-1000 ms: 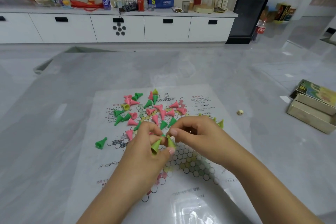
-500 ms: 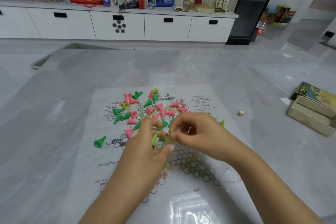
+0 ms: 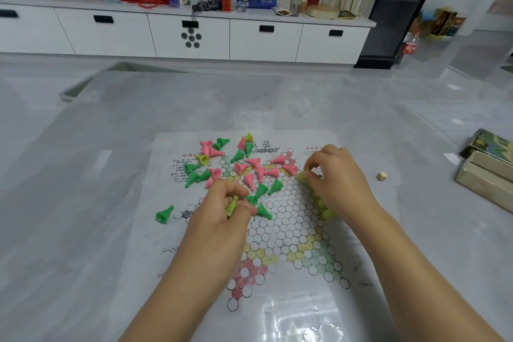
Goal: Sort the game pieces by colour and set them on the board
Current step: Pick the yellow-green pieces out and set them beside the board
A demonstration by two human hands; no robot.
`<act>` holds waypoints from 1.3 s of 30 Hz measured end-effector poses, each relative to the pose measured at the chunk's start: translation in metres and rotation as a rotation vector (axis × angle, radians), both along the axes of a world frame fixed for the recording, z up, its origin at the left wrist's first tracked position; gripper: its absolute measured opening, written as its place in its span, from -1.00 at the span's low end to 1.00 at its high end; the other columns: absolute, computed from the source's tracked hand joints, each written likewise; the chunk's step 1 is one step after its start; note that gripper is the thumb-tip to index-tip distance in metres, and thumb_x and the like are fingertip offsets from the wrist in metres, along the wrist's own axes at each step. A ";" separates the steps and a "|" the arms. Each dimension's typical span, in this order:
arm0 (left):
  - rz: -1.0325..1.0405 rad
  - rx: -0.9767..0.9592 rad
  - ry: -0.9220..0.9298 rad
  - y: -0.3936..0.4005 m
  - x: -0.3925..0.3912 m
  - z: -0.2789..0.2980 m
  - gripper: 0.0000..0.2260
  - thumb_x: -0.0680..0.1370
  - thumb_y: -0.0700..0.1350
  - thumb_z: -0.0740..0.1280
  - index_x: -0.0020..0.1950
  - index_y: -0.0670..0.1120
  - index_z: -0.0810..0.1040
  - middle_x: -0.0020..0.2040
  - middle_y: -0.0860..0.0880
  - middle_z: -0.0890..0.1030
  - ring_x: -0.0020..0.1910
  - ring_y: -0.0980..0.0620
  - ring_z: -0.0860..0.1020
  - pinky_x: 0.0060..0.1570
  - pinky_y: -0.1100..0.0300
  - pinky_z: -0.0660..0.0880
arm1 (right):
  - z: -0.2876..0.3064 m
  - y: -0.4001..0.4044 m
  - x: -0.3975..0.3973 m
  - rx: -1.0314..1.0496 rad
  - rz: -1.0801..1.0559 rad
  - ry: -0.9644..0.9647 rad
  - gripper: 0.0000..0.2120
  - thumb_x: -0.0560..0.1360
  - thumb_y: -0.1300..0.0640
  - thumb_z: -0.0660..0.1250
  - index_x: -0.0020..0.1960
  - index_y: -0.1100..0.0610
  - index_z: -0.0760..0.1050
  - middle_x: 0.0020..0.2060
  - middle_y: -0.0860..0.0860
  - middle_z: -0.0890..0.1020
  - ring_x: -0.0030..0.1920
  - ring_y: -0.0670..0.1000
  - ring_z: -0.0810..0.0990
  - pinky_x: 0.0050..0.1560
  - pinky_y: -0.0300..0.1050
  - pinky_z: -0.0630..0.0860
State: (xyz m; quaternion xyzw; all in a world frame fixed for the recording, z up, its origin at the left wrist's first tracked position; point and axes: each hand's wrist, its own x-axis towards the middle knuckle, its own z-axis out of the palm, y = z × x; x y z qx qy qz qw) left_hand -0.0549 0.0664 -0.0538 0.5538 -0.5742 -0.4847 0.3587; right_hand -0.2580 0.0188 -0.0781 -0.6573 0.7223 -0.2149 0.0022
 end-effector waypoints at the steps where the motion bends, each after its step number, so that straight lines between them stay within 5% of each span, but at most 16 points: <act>1: 0.000 0.002 -0.007 0.000 0.000 0.000 -0.88 0.51 -0.08 0.16 -0.12 0.15 0.41 0.02 0.09 0.59 -0.40 0.05 0.38 -0.52 0.36 0.37 | -0.001 -0.001 0.001 0.000 -0.002 0.015 -0.87 0.50 0.14 0.26 -0.01 0.13 0.55 -0.01 0.00 0.51 0.08 0.01 0.38 -0.13 -0.16 0.35; 8: -0.013 -0.001 -0.054 0.001 -0.001 0.001 -0.92 0.47 -0.02 0.15 -0.13 0.16 0.41 0.03 0.09 0.58 -0.54 0.25 0.38 -0.55 0.45 0.32 | -0.003 -0.001 0.001 0.018 -0.034 0.066 -0.85 0.51 0.17 0.23 -0.02 0.16 0.56 -0.03 0.02 0.52 0.05 0.02 0.38 -0.18 -0.15 0.35; 21: -0.032 -0.036 -0.055 0.002 -0.001 0.001 -0.90 0.50 -0.07 0.17 -0.14 0.13 0.42 -0.21 0.05 0.60 -0.54 0.15 0.29 -0.58 0.38 0.28 | -0.005 -0.002 -0.003 0.041 0.002 0.056 -0.85 0.50 0.14 0.26 -0.01 0.15 0.57 -0.03 0.03 0.55 0.03 0.03 0.40 -0.07 -0.22 0.30; 25: -0.027 -0.036 -0.041 0.001 0.000 0.002 -0.90 0.51 -0.07 0.18 -0.14 0.12 0.43 -0.21 0.05 0.59 -0.54 0.16 0.30 -0.58 0.39 0.28 | 0.002 0.002 -0.006 0.042 -0.002 0.036 -0.75 0.50 0.07 0.26 0.13 0.12 0.51 0.03 0.02 0.52 0.11 0.05 0.39 0.02 -0.17 0.31; 31: -0.003 -0.063 0.005 0.002 0.006 0.007 -0.85 0.53 -0.09 0.13 -0.14 0.15 0.42 -0.17 0.01 0.61 -0.46 0.16 0.39 -0.51 0.40 0.36 | 0.023 0.001 0.004 -0.069 -0.002 -0.145 -0.84 0.52 0.13 0.21 0.01 0.09 0.55 -0.13 -0.05 0.49 -0.07 -0.02 0.45 -0.13 -0.21 0.28; 35: 0.050 -0.106 0.050 0.000 0.012 0.011 -0.76 0.56 -0.18 0.05 -0.10 0.11 0.43 -0.19 0.08 0.58 -0.48 0.23 0.40 -0.41 0.30 0.46 | 0.033 -0.032 0.035 0.072 0.185 -0.095 -0.80 0.52 0.17 0.20 0.10 0.09 0.51 -0.03 0.01 0.50 -0.01 0.01 0.50 -0.03 -0.17 0.40; 39: 0.082 -0.112 0.076 -0.006 0.018 0.013 -0.75 0.56 -0.21 0.06 -0.10 0.11 0.43 -0.30 0.15 0.58 -0.50 0.23 0.39 -0.52 0.41 0.39 | 0.032 -0.080 0.054 0.226 0.220 0.069 -0.64 0.50 0.32 0.18 0.26 0.09 0.40 0.20 0.08 0.45 0.09 0.08 0.49 0.04 -0.10 0.42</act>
